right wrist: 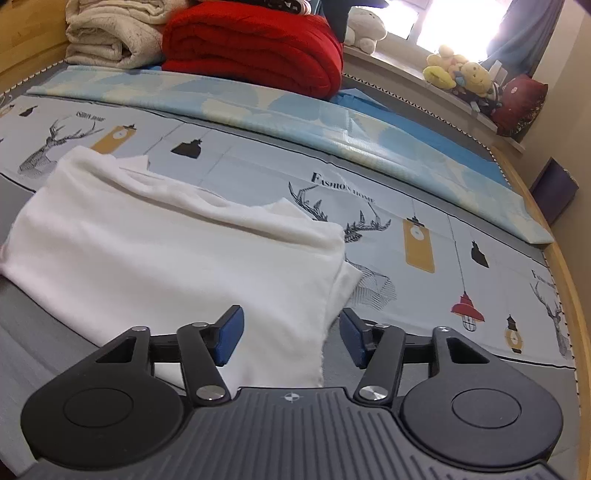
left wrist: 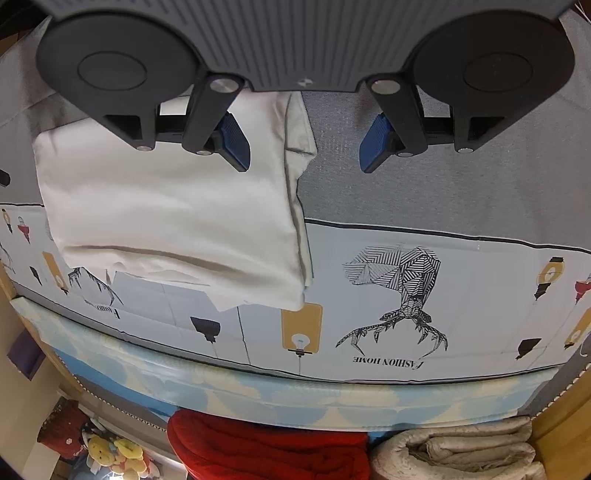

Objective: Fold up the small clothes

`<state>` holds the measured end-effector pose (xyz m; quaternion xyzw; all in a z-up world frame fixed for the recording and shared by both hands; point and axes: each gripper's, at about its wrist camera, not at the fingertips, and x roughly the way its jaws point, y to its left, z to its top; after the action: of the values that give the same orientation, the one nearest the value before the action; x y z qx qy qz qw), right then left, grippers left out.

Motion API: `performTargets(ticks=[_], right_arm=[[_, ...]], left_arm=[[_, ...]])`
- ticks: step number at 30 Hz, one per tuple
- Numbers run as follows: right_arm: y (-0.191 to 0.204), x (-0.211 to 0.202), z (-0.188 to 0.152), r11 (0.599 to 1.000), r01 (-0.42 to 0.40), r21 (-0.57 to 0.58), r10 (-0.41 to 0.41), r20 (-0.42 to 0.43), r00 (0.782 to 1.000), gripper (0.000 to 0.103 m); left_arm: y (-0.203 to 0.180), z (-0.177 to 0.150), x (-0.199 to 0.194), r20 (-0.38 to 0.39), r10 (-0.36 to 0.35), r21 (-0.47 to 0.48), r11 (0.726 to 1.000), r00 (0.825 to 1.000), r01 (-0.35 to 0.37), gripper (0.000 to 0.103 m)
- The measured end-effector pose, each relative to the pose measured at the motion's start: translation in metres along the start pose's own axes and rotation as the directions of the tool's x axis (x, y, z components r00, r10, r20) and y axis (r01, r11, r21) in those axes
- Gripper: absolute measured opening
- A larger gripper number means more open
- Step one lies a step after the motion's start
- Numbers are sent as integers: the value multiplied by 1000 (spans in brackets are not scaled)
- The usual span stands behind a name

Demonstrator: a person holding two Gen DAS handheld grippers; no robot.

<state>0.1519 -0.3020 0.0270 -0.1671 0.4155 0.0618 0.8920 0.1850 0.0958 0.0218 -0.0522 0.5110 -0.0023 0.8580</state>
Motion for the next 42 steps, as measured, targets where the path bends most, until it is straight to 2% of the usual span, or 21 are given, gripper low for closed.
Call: performTargets(ticks=[1,4,13,23,29,34,39,42], right_arm=[[3,-1,1,1000,1,-3,-1,4,1000,46],[17,-4,7,1000,5,-26,-5,33,999,39],[58,-6,23,995,-44,-91,51,86,995,37],[80,6,42,992,-96,-86,105,106,989,37],[101,9,53,985,-136,-104,149,136,979,25],[136,8,58,964,-197,-177,229,180,957,23],[185,7,56,911,-274,-308,339,183,923,23],[210,12,53,880,-302,-366,380,164,910,25]], left_arm=[[1,0,0,1,2,0,1000,1000,-2,71],[3,1,-1,3,4,-2,1000,1000,-4,71],[13,3,2,-14,30,-24,999,999,-30,71],[15,8,7,-20,42,-41,998,999,-43,71],[22,12,5,-11,37,-72,997,999,-37,71],[32,16,3,-4,37,-99,994,999,-37,71],[41,19,3,-6,38,-119,992,999,-39,71],[43,21,3,-9,31,-129,991,999,-32,71]])
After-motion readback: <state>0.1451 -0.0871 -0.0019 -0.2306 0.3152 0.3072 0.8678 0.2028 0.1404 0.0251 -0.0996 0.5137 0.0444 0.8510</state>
